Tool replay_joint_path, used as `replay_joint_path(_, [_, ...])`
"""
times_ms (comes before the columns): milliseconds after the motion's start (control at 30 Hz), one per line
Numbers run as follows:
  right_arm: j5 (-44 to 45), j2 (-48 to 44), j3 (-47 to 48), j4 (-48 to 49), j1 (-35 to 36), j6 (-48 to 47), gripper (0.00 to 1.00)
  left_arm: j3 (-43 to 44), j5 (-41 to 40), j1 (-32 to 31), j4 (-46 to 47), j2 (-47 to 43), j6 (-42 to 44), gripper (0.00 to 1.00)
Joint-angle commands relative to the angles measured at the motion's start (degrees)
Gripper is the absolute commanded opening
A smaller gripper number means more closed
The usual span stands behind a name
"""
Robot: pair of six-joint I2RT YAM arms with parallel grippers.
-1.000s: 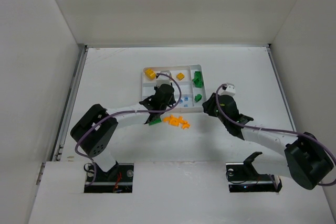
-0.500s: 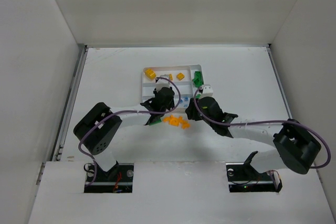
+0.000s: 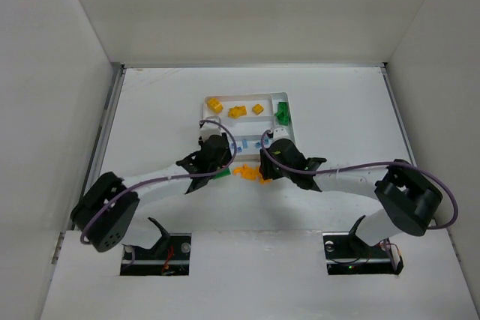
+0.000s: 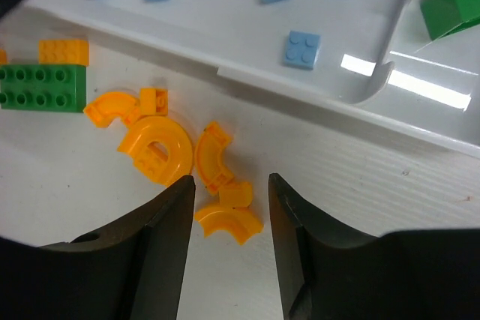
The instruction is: Sort the legos into containers by color
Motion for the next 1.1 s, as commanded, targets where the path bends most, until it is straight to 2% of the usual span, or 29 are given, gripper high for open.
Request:
replay_joint_path(0, [-0.2, 0.9, 3.3, -3.4, 1.6, -1.2, 0.48, -4.2, -2.2, 1.6, -5.3, -8.7, -3.1, 0.35])
replay_joint_path(167, [-0.2, 2.0, 3.8, -4.0, 1.9, -1.3, 0.42, -8.8, -3.5, 3.0, -13.7, -18.8, -5.8, 0.34])
replay_joint_path(367, [-0.7, 2.9, 4.3, -4.9, 2.1, -1.3, 0.43, -12.3, -3.2, 4.5, -19.8, -24.2, -9.0, 0.35])
replay_joint_path(733, [-0.2, 4.6, 4.9, -5.0, 2.4, -1.2, 0.36, -13.2, -2.3, 4.7, -16.8, -21.6, -8.3, 0.44])
replay_joint_path(967, [0.1, 4.3, 4.7, -4.5, 2.2, -1.1, 0.25, -13.1, -1.0, 4.9, -13.4, -18.7, -7.3, 0.45])
replay_joint_path(1067, [0.1, 2.1, 4.4, -4.8, 2.3, -0.8, 0.24, -13.0, -0.7, 5.2, -12.7, -17.7, -6.8, 0.45])
